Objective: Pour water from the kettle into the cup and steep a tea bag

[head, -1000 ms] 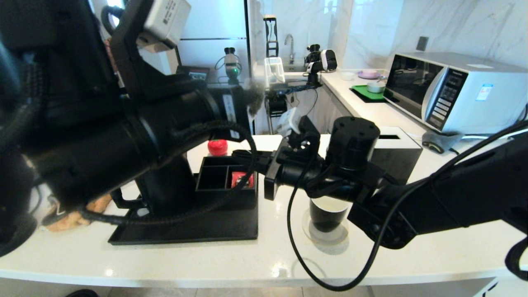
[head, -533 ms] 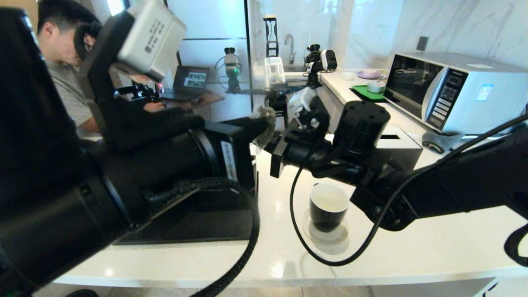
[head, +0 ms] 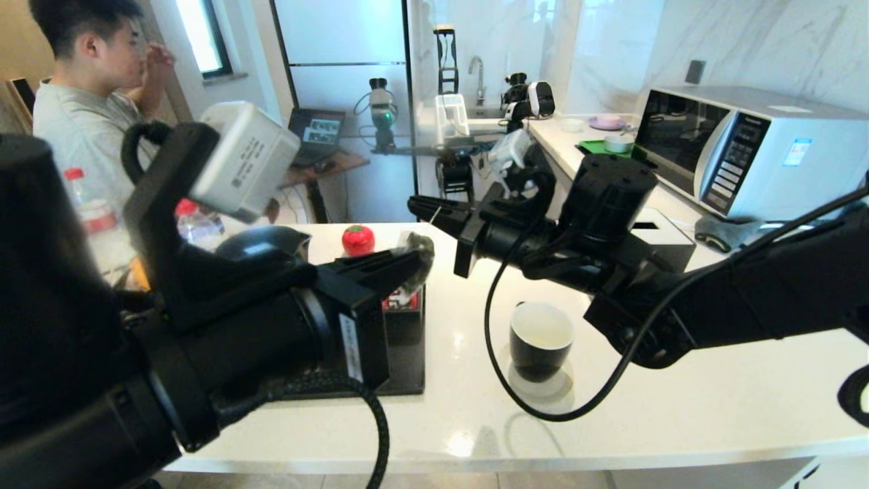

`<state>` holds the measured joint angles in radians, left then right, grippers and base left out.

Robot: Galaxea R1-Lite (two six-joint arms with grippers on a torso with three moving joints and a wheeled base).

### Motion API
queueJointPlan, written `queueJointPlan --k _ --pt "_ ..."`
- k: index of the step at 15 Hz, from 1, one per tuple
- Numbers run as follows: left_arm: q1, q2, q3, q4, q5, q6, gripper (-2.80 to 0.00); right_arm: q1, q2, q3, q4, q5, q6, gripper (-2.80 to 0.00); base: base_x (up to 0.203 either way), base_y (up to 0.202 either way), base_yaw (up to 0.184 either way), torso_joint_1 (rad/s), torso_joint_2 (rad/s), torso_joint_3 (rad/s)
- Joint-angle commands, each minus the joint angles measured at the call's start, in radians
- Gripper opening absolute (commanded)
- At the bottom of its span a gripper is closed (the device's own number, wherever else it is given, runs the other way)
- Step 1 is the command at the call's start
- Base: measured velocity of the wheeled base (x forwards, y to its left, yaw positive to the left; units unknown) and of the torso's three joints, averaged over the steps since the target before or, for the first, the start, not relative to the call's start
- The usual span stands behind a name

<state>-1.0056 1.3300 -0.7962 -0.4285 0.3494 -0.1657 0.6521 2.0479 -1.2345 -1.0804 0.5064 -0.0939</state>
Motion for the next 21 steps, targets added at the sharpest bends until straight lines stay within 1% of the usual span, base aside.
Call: queueJointPlan --k 1,5,10,12,13,19,21 --pt "0.010 -0.001 0.021 -0.003 0.000 -0.001 -2.80 0.000 -0.003 -0.007 -0.006 0.003 -0.001 -2.80 0.000 0.000 0.000 0.000 0.00 0.000" --pt "0.048 0.032 0.037 -0.004 -0.004 -0.002 -2.80 -0.002 -0.003 -0.016 -0.006 0.003 0.000 -2.80 0.000 0.000 0.000 0.000 0.00 0.000" --pt "0.056 0.076 0.006 -0.012 -0.006 -0.003 -2.80 -0.005 -0.003 -0.016 -0.009 0.003 0.000 -2.80 0.000 0.000 0.000 0.000 0.00 0.000" --pt "0.071 0.093 -0.011 -0.013 -0.006 -0.003 -2.80 -0.005 -0.003 -0.016 -0.009 0.003 -0.001 -2.80 0.000 0.000 0.000 0.000 0.00 0.000" --pt "0.073 0.101 -0.020 -0.013 -0.005 -0.003 0.00 -0.005 -0.003 -0.016 -0.009 0.003 -0.001 -2.80 0.000 0.000 0.000 0.000 0.00 0.000" --pt "0.079 0.117 -0.040 -0.013 -0.003 0.002 0.00 -0.005 -0.012 -0.016 -0.009 0.003 -0.001 -2.80 0.000 0.000 0.000 0.000 0.00 0.000" --pt "0.078 0.114 -0.037 -0.013 0.000 0.013 0.00 -0.005 -0.016 -0.016 -0.009 0.003 -0.001 -2.80 0.000 0.000 0.000 0.000 0.00 0.000"
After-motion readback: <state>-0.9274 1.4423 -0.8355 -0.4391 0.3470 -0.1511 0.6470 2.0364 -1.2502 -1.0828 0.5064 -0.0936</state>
